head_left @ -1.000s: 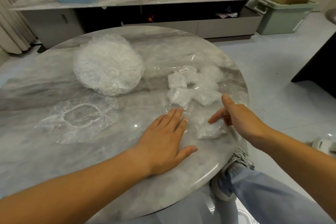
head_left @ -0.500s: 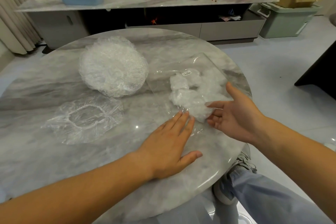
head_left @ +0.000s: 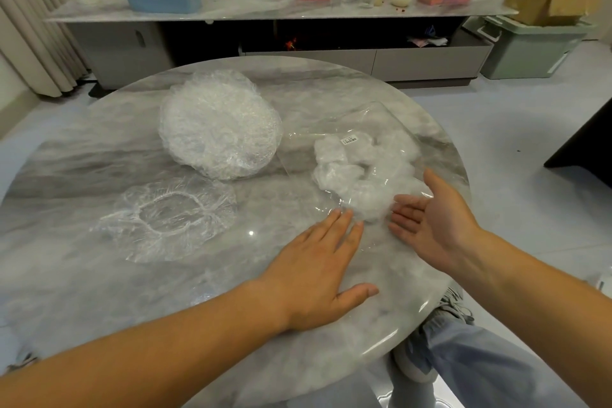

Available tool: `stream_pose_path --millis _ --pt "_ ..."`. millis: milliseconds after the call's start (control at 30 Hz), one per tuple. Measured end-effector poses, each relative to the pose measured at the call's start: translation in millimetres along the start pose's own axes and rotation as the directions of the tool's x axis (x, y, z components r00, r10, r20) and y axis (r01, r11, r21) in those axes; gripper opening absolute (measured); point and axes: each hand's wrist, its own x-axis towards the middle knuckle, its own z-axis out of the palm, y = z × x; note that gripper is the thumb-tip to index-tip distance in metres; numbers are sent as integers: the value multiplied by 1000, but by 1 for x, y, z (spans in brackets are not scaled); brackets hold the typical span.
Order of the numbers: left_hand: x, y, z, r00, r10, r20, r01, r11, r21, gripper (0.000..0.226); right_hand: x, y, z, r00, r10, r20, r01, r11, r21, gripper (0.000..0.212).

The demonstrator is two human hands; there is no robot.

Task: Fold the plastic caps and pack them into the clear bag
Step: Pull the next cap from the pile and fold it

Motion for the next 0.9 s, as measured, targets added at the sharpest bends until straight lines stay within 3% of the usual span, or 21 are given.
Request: stream_pose_path --millis 133,367,500,700,800,900 --pt "-2 0 1 1000 -1 11 1 1000 1 89 -2 -2 -1 997 47 61 -47 999 4 74" --pt "-4 -1 3 1000 10 15 -10 1000 2 90 -1 -1 16 965 104 240 -168 950 265 93" --pt "-5 -2 2 1000 4 30 -4 1000 10 88 0 2 15 975 83 205 -144 942 303 90" --pt "-8 -1 3 998 10 55 -11 1000 27 83 -18 -1 -5 998 13 54 -21 991 134 81" --pt "-13 -3 -1 998 38 48 -37 999 -11 79 -31 -3 -11 999 -33 -32 33 999 -3 58" --pt "-22 -10 -9 997 69 -19 -71 994 -78 76 -46 -3 -7 996 -93 14 94 980 -174 35"
